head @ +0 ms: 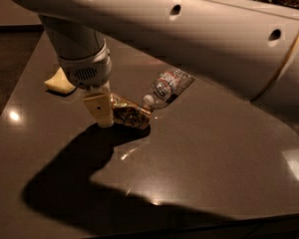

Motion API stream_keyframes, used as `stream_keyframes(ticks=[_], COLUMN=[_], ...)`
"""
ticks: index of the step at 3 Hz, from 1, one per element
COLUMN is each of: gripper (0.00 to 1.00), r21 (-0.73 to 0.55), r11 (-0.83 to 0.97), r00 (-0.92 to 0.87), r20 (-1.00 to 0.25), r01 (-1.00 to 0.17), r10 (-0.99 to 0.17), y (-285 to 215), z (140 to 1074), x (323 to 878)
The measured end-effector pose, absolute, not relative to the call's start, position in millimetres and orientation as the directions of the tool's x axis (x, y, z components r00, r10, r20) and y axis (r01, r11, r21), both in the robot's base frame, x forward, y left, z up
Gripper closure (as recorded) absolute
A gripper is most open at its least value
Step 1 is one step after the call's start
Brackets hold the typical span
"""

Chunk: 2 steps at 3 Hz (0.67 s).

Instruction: Knock orange can over

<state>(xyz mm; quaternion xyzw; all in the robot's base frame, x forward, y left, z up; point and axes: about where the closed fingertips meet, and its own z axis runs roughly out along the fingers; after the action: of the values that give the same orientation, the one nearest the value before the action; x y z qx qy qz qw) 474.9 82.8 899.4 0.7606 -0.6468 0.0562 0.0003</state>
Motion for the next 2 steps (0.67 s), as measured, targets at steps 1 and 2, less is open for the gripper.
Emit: stream_keyframes(ticks=[1,2], gripper=[0.06,0.0], r21=[-0.062,-0.054], r11=[-0.168,-0.173], r00=[0.161,0.166], r20=[0.11,0.112], r01=[-0.984,-0.983], r10=[-0.981,-0.98], y=[81.5,79.7], z=[889.3,882.6], x=[480.0,481.7])
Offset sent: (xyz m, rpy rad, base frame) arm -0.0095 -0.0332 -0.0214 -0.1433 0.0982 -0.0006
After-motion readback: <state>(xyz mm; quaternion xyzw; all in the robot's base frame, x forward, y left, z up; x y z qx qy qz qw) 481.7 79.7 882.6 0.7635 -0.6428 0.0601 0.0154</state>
